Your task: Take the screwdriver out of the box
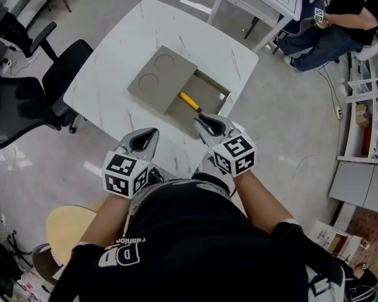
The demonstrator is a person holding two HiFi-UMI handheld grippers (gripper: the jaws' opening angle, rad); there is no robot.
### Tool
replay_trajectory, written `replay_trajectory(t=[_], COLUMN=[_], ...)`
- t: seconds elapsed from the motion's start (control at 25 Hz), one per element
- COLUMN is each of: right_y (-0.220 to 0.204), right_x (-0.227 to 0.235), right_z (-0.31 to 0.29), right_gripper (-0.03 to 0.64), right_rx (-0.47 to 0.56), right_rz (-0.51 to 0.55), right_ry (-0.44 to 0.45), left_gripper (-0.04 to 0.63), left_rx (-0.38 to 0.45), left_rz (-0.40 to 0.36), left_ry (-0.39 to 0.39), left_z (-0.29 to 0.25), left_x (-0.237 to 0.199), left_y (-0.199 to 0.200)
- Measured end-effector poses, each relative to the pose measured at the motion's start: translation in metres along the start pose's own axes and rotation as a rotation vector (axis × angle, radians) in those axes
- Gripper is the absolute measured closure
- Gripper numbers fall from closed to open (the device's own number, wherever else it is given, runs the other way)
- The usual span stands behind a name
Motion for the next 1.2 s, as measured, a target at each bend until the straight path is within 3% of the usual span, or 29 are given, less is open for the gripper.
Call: replay_trajectory(t=[0.08,0.56,0.92,1.2], right_y=[-0.001,-0.008,-0.035,-0.056], right_x=[0.000,0.008,0.040,0.071], right_z=[0.000,-0.004,-0.031,-0.055], right_gripper=[0.560,0.561,0.560,0.561], right_rx=[-0.001,-0.039,-0.186,-0.275], right_rz=[0.001,0.055,0.195,0.211], right_ry=[-0.001,-0.067,-0.149,-0.203], left_gripper=[0.537,0.537,0.535,0.537], left_rx=[0.001,0.008,-0.002,-0.009], left_rz=[-0.001,0.006,0.028,0.049], left_ry=[-0.001,0.005,0.020,0.048], left_z=[0.000,0.005,0.012,0.023], left_x=[0.000,-0.002,-0.003,-0.007], left_y=[0.000,-0.003,-0.016,-0.027])
Point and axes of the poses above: the fingertips, and each gripper's own axes: z backward along the fingers, x to its right, y out of its top, the point moved 2 cm from there along z, backward along the fingers, and after that the axes turned 14 degrees about -z, right-handed, at the moved point
